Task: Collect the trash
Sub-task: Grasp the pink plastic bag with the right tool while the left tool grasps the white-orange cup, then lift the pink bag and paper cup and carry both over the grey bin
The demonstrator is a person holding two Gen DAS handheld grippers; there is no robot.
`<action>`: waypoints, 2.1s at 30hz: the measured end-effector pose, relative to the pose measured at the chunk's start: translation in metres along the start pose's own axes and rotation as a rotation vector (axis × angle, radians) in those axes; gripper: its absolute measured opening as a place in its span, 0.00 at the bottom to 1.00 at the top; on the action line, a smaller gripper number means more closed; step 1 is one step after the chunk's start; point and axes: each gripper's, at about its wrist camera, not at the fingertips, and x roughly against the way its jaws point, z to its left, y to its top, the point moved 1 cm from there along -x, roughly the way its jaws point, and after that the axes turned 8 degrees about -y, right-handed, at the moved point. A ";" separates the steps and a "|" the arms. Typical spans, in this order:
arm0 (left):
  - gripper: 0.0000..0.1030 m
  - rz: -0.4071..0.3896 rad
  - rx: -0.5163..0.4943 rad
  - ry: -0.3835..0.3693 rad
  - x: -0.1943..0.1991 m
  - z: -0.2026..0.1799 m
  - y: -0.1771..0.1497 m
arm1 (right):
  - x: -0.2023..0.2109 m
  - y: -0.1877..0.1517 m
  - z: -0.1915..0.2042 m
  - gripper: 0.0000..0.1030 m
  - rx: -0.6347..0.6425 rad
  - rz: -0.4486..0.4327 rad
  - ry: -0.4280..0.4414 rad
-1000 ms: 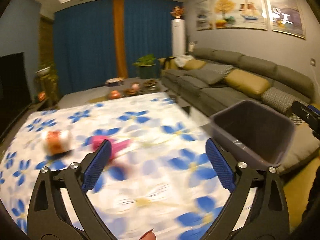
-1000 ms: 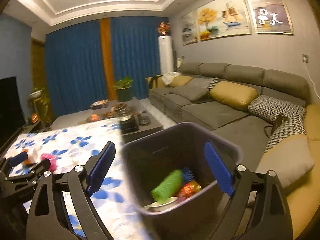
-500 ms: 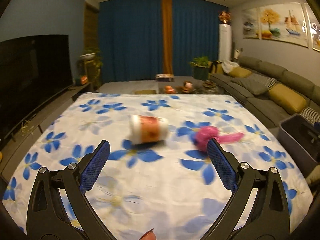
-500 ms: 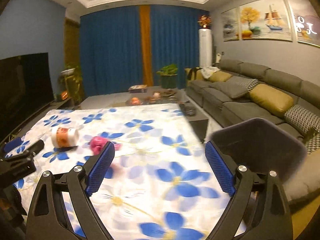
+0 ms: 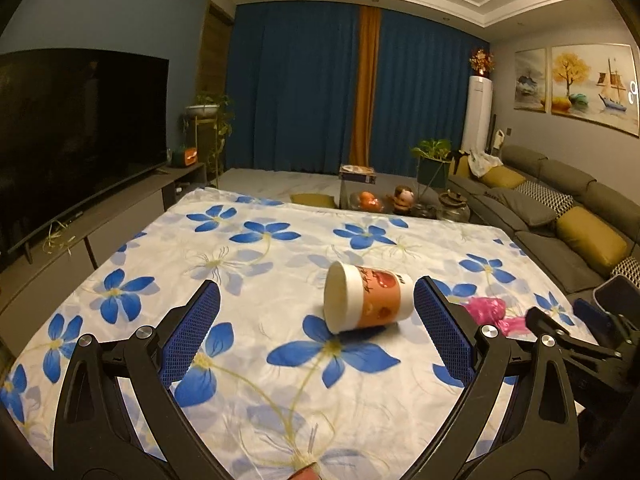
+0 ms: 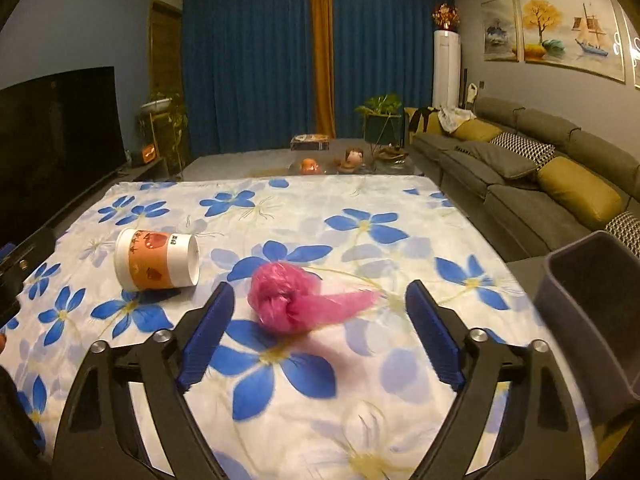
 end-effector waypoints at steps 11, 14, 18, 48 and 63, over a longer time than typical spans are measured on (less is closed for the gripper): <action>0.93 0.050 -0.003 -0.038 -0.037 0.006 -0.003 | -0.055 0.003 0.018 0.49 0.014 0.133 0.022; 0.93 0.075 -0.010 -0.051 -0.049 0.004 -0.005 | -0.057 0.001 0.021 0.35 0.027 0.146 0.038; 0.87 0.111 -0.022 -0.082 -0.065 0.001 -0.006 | -0.058 0.001 0.022 0.21 0.029 0.142 0.049; 0.02 0.249 -0.099 -0.253 -0.069 -0.031 -0.017 | -0.026 -0.001 0.006 0.08 -0.011 0.054 0.077; 0.02 0.151 -0.157 -0.214 0.030 -0.068 -0.008 | 0.074 -0.002 -0.043 0.07 -0.036 -0.063 0.109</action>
